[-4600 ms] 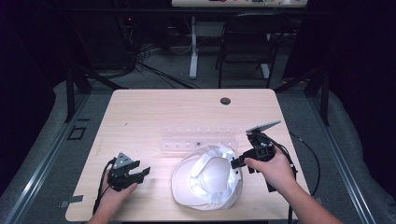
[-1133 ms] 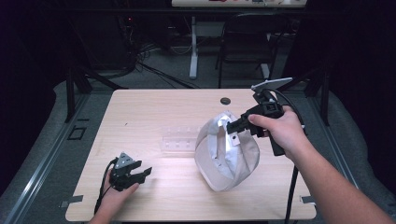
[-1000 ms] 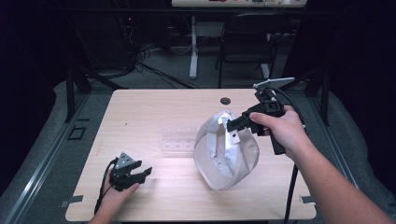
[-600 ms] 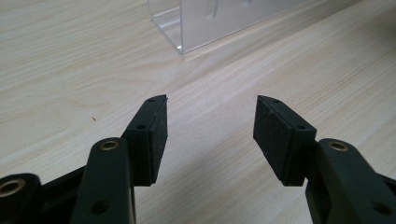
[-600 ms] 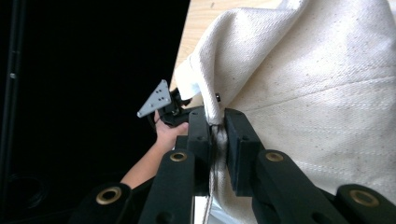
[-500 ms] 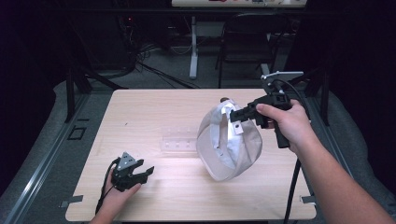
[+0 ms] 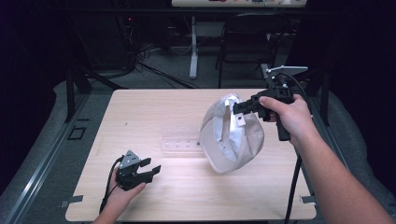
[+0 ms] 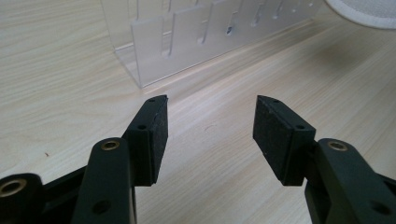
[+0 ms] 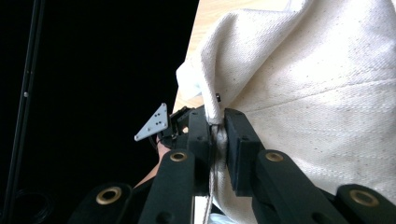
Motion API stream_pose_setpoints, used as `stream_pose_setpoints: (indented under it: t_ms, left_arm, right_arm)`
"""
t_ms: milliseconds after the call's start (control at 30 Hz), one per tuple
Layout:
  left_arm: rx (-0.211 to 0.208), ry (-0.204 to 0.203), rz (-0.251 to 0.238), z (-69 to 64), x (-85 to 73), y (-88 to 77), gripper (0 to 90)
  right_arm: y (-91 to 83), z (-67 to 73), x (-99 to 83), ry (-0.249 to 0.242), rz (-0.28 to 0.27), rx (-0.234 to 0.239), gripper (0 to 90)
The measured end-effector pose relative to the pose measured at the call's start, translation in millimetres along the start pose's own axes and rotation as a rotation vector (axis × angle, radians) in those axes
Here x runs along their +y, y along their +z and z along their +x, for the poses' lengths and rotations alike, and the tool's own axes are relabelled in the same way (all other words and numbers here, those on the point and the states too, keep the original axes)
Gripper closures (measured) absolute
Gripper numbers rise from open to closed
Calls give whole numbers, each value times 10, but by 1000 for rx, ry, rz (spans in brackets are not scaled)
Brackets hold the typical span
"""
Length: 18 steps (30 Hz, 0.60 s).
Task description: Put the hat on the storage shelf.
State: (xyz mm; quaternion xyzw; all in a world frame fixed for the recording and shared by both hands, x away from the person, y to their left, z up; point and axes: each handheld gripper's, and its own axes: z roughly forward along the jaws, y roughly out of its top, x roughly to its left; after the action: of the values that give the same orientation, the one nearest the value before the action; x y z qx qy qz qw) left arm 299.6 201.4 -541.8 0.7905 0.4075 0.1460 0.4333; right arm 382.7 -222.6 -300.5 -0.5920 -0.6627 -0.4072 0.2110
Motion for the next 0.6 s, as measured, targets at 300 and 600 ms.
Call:
stream_pose_setpoints:
  t_ms: [300,600]
  left_arm:
    - [-27,42,-13,-159,161,42,451]
    - [-55,94,-45,-422,368,182,449]
  right_arm:
    - [-26,-5,98,22,-33,4,817]
    - [58,53,168,18,-46,0,817]
